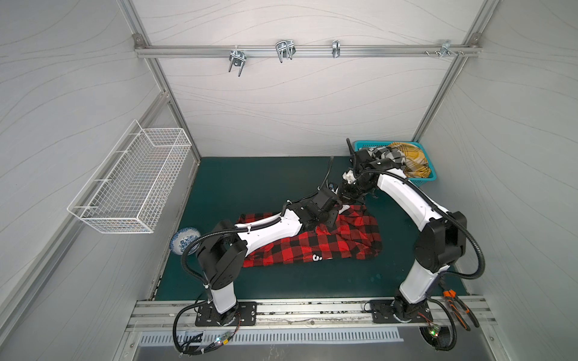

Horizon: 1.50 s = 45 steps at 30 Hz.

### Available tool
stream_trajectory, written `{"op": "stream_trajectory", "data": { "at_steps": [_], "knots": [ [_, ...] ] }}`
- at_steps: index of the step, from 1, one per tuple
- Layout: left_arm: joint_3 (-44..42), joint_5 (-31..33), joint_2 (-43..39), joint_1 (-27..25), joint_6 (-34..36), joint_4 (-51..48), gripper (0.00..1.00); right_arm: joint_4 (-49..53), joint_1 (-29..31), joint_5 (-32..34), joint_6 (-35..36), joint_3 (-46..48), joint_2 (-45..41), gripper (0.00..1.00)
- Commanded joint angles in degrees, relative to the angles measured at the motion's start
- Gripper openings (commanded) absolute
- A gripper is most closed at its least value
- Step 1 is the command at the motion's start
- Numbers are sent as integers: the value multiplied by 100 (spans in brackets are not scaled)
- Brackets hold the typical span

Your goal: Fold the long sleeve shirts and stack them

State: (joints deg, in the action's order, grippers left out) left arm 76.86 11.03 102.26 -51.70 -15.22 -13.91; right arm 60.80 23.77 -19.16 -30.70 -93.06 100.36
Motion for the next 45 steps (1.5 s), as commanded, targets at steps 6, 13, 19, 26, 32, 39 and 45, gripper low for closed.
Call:
{"op": "stream_trajectory", "data": {
  "at_steps": [6, 13, 19, 26, 32, 39, 45],
  "knots": [
    [385, 350, -281, -7, -145, -159, 0, 208, -302, 144, 71, 70, -122, 66],
    [-130, 332, -1476, 851, -1834, -946, 0, 139, -940, 192, 227, 356, -475, 80],
    [-1451, -383, -2937, 2181, -3498, -1218, 0, -10, -1001, 252, 368, 860, -615, 80],
    [-2647, -1118, -3519, 2784, -4093, -1114, 0, -318, -942, 230, 354, 1703, -683, 78],
    [-3506, -1309, -3379, 2862, -4474, -818, 0, -427, -758, 358, 315, 2049, -757, 78],
    [-3005, -1572, -2986, 3688, -4150, -2025, 54, -428, -372, 599, 267, 2207, -811, 78],
    [-2900, -2085, -3199, 4055, -3988, -2302, 75, -454, -286, 677, 221, 2342, -945, 78]
  ]
}}
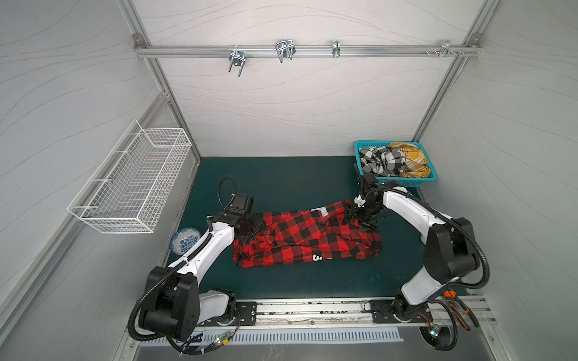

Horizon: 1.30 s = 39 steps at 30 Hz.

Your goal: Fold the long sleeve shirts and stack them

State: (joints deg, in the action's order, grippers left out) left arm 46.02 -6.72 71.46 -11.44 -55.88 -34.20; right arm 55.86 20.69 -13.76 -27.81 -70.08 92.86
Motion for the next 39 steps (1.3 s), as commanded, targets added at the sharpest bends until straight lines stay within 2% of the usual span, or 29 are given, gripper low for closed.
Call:
{"op": "stream_trajectory", "data": {
  "at_steps": [1, 7, 15, 18, 23, 24, 26, 27, 28, 32, 35, 39],
  "knots": [
    [164, -409, -69, 28, 102, -218, 78, 35, 21, 140, -66, 56, -207, 78],
    [518, -653, 800, 19, 283, -477, 77, 43, 50, 130, -77, 96, -238, 77],
    [1607, 139, 1507, -405, 738, -1408, 72, -89, 128, 108, -144, 315, -268, 75],
    [1682, 255, 1756, -578, 829, -1476, 69, -120, 139, 85, -163, 369, -286, 74],
    [1702, 547, 2025, -693, 938, -1741, 53, -87, 144, 122, -150, 379, -342, 72],
    [1712, 582, 2027, -700, 952, -1756, 46, -99, 140, 123, -159, 395, -364, 71],
    [1730, 575, 2004, -697, 982, -1769, 23, -97, 144, 118, -171, 399, -382, 70],
    [1783, 575, 1959, -693, 996, -1806, 4, -110, 147, 102, -191, 407, -389, 69],
    [1888, 598, 1890, -693, 1006, -1873, 0, -112, 149, 70, -210, 399, -391, 69],
    [2457, 724, 1297, -754, 1138, -2012, 0, -143, 133, -90, -332, 334, -442, 71],
    [2985, 639, 821, -767, 1200, -1933, 0, -319, 66, -449, -561, 278, -452, 71],
    [3400, 245, 426, -763, 1217, -1533, 0, -759, 70, -735, -1040, 168, -408, 69]
  ]
}}
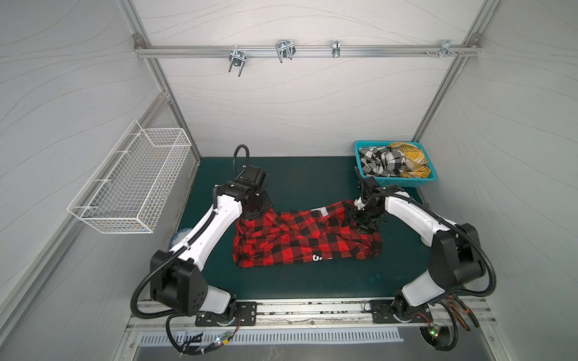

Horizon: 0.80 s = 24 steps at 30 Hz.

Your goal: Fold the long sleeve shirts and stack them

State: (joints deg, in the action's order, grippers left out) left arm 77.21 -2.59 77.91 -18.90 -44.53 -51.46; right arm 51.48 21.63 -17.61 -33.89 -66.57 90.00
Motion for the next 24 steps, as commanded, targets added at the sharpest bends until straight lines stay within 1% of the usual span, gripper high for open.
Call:
{"op": "stream_trajectory", "data": {
  "at_steps": [1, 2, 4, 5, 8, 10, 13, 19, 20, 21, 24],
  "knots": [
    [294, -282, -277, -18, 93, 325, 0, -419, -40, -321, -511, -255, -60, 68],
    [284, -368, -316, -18, 86, 423, 0, -460, -66, -234, -551, -337, 35, 66],
    [251, -532, -338, -18, 62, 559, 0, -508, -226, -220, -627, -561, 306, 58],
    [241, -588, -336, -18, 61, 574, 0, -524, -302, -226, -661, -687, 450, 57],
    [203, -657, -342, -22, 58, 592, 0, -561, -494, -169, -785, -1046, 861, 57],
    [135, -655, -385, -18, 77, 639, 0, -352, -560, 19, -831, -1380, 1200, 59],
    [20, -633, -455, -18, 117, 740, 0, -81, -581, 178, -830, -1770, 1660, 60],
    [-214, -595, -582, -18, 163, 1017, 0, -35, -581, 215, -914, -2173, 2297, 59],
    [-231, -590, -583, -14, 173, 1047, 0, -65, -581, 222, -933, -2210, 2345, 57],
    [-233, -578, -585, -11, 188, 1058, 0, -50, -581, 240, -937, -2280, 2413, 52],
    [-233, -420, -568, 8, 235, 1009, 0, 111, -584, 340, -868, -2410, 2505, 28]
  ]
}}
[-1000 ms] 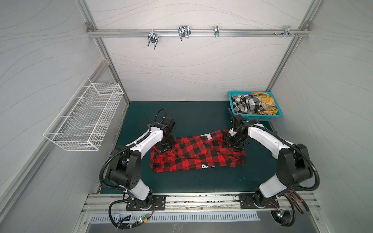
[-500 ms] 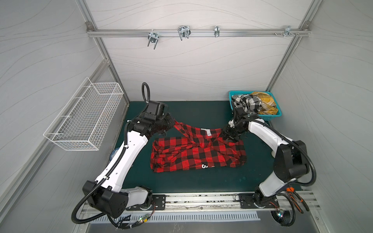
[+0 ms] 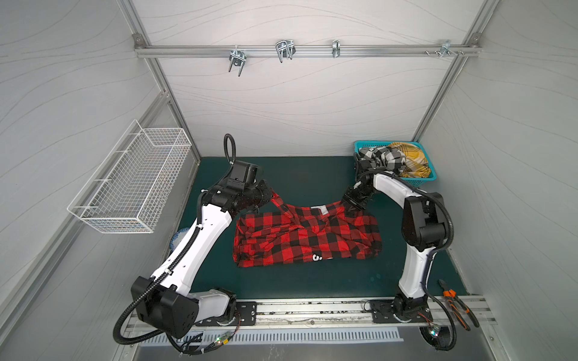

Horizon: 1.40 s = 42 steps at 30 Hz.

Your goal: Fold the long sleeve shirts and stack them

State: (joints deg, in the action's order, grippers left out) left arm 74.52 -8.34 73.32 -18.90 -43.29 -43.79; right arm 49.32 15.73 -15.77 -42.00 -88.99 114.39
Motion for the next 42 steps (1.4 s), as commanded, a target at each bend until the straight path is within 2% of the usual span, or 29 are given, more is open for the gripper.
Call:
{"op": "stream_trajectory", "data": {
  "at_steps": [1, 5, 10, 14, 17, 23, 32, 36, 42],
  "knots": [
    [17, 199, -101, 36, 112, 222, 0, 347, 5, 203, -34, -143, 36, 24],
    [-298, 144, -116, 419, 14, 361, 0, 159, -50, 200, 32, 301, -179, 0],
    [-1328, 91, -230, 949, 55, 1096, 0, -169, -58, 214, 153, 1244, -667, 0],
    [-2421, 136, -323, 973, 29, 1712, 0, -448, -60, 212, 118, 1925, -951, 0],
    [-2993, 222, -167, 977, -130, 2064, 0, -641, -95, 84, 139, 2045, -820, 0],
    [-2822, 173, 166, 982, -108, 2240, 0, -447, -114, 109, 242, 1702, -806, 0],
    [-2327, 425, -8, 993, -69, 2023, 0, -176, -161, 139, 226, 1614, -1564, 0],
    [-2589, 482, -25, 1062, -33, 2114, 0, -314, -157, 152, 167, 2034, -1683, 0],
    [-3456, 616, 93, 1085, -352, 2276, 0, -779, 15, 18, 38, 2614, -1498, 0]
  ]
}}
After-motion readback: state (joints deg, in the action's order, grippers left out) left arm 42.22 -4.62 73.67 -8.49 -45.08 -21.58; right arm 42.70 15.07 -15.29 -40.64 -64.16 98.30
